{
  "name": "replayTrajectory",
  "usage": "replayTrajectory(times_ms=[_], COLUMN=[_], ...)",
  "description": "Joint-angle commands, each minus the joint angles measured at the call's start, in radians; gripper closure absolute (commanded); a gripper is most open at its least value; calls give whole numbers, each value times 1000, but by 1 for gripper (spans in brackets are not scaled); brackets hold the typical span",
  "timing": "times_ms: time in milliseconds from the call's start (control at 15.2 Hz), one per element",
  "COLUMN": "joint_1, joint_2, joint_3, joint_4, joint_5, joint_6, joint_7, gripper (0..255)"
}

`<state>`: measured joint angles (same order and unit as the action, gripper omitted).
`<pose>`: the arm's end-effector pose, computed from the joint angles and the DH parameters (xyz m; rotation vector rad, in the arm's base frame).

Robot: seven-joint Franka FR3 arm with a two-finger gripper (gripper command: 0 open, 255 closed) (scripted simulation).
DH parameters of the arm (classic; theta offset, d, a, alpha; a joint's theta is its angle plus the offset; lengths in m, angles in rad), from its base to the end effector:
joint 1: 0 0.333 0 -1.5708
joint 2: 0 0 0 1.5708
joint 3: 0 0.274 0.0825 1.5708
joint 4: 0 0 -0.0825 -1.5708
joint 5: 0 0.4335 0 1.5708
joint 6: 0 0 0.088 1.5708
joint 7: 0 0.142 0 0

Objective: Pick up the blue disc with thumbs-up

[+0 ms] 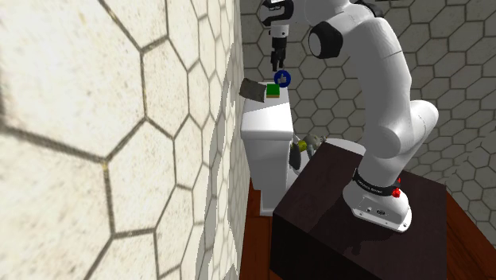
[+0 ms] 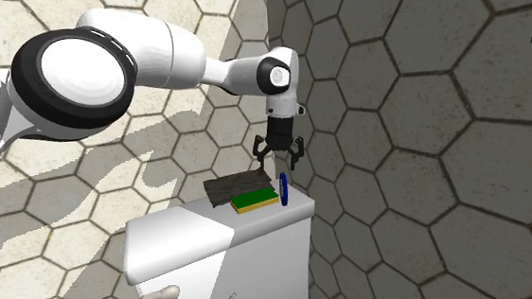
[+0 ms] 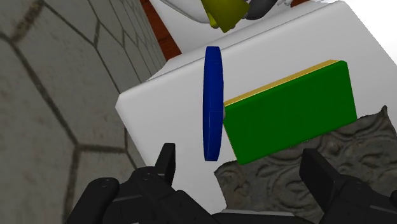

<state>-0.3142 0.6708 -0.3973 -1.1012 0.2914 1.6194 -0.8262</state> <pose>0.6267 -0.3997 0.3609 -3.0250 -0.2280 0.0742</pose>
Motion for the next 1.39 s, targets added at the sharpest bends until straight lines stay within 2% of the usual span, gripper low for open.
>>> replayTrajectory(times_ms=[0, 132, 198, 264, 330, 594, 726, 792, 1320], joint_1=[0, 0, 16, 4, 19, 26, 22, 0, -15], joint_2=[46, 46, 17, 29, 10, -7, -3, 46, 46], joint_3=[0, 0, -2, -2, -3, -5, -5, 0, -6], joint_4=[-43, -43, -73, -37, -67, -84, -70, -43, 66], joint_5=[1, 1, -6, -4, -9, -13, -12, 1, -1], joint_6=[89, 89, 90, 67, 78, 77, 67, 89, -18], joint_7=[-6, -6, 2, 0, 8, 10, 9, -6, 6], gripper=[0, 0, 255, 255, 255, 255, 255, 255, 255])
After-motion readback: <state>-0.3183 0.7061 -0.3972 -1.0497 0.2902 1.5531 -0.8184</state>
